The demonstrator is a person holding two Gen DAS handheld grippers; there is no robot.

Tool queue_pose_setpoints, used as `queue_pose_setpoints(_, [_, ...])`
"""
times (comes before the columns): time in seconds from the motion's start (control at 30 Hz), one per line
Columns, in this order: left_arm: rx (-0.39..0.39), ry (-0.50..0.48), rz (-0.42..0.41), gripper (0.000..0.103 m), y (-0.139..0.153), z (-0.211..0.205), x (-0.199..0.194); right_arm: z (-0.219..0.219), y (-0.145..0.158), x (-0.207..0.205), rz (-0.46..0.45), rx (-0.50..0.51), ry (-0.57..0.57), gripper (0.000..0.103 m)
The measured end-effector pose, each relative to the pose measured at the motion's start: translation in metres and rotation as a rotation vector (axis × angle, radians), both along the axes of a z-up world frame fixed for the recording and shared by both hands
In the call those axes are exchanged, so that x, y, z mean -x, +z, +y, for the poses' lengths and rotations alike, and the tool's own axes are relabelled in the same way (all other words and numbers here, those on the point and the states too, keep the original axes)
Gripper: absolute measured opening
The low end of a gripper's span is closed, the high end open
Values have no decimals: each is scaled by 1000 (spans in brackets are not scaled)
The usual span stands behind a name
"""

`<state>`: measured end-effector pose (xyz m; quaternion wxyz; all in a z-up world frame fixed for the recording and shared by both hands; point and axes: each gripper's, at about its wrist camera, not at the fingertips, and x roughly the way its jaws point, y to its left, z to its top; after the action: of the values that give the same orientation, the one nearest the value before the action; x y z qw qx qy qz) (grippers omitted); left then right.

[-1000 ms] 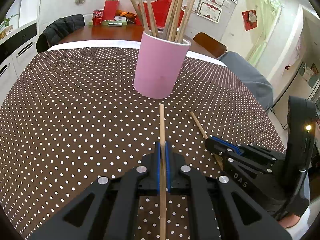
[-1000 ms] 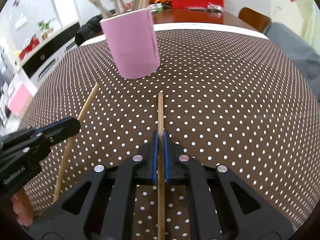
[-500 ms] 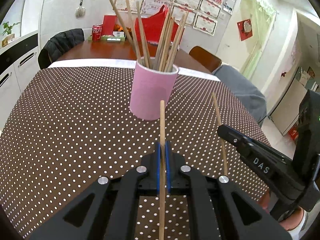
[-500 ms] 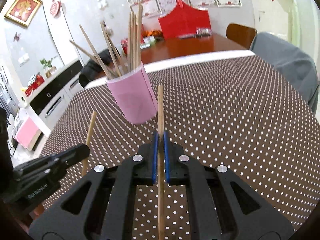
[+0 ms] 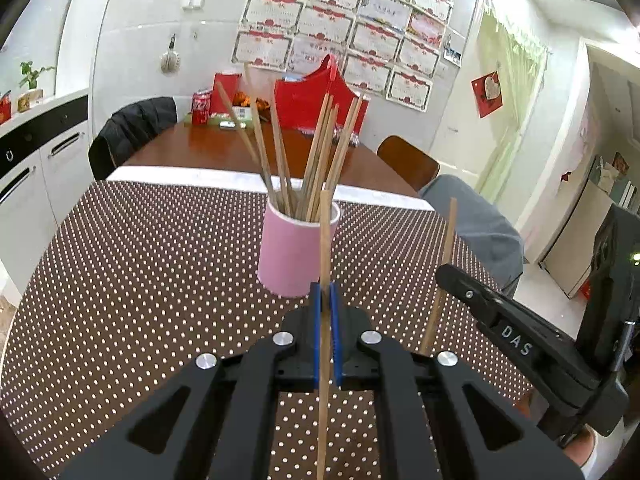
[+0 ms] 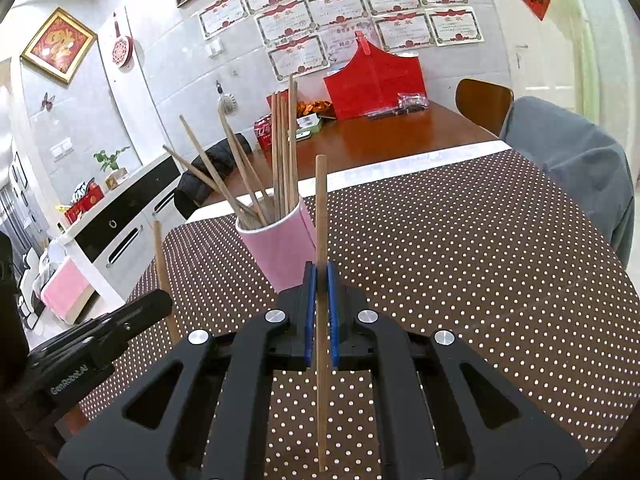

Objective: Organize utensils
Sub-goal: 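Lift both held chopsticks upright and carry them over the pink cup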

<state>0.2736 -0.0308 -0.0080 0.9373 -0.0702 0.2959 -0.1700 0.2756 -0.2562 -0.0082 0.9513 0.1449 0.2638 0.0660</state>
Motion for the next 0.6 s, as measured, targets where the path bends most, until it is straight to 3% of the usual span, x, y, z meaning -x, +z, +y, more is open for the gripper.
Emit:
queue_pose_setpoints(0.47, [-23,66,-147,5,49,-9,-16,0,45,-16,-95,20,5,6])
queue_pose_setpoints(0.6, [9,87,-164,5,67,-4,-31,1,70,-25,-135,19,10,6])
